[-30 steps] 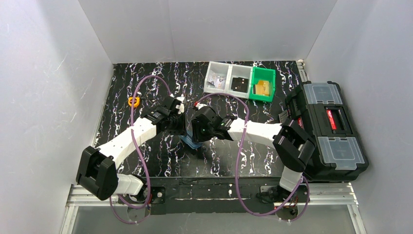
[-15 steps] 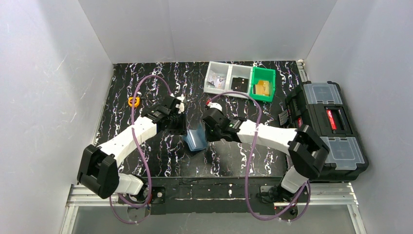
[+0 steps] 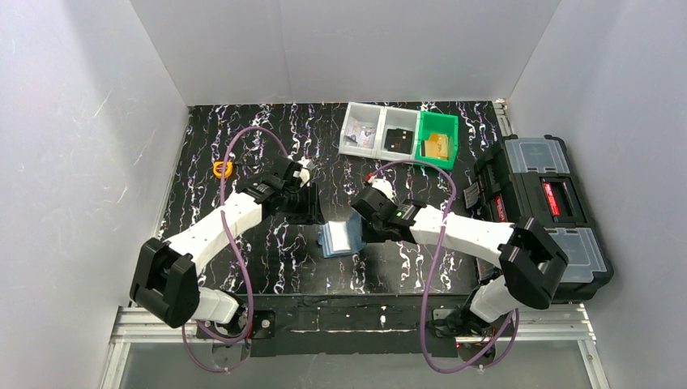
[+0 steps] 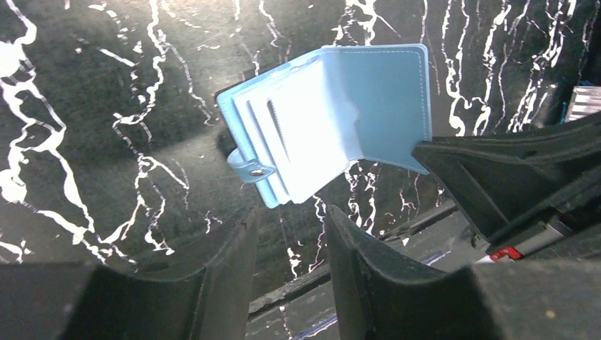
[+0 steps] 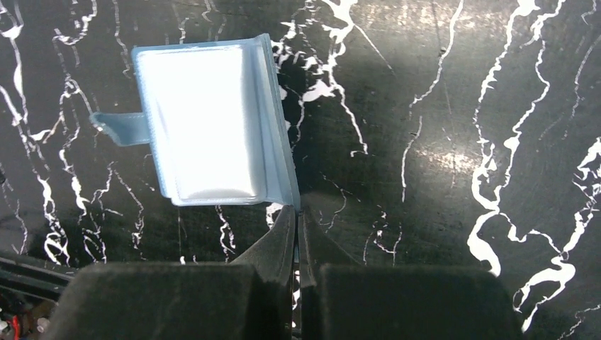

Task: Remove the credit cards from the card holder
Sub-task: Open the card holder at the center of the board.

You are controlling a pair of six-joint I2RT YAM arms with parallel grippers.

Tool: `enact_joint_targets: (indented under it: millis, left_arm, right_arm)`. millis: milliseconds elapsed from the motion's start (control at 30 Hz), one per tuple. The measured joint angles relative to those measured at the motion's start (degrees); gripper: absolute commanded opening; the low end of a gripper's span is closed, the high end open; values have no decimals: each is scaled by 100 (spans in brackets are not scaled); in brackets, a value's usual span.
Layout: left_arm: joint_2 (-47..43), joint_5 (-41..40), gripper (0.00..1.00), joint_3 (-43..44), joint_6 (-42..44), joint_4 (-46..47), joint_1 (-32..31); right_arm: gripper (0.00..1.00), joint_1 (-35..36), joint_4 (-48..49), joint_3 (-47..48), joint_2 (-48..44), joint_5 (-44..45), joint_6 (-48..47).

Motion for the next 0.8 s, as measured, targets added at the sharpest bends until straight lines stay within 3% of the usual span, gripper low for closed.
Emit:
enact_joint_targets:
  millis: [200,333,800]
  left_arm:
    - [328,157,13,140,-291,149,-317]
    - [715,136,5,166,-516,221,-627]
    - [1456,-76,1,160,-702,302,-704]
  right_arm:
    - [1,-219,-160,-192,81,-31,197]
    - [1,-435,-223,-299,256,-197,262]
    - [1,-678,-225,-299,579,-673,382]
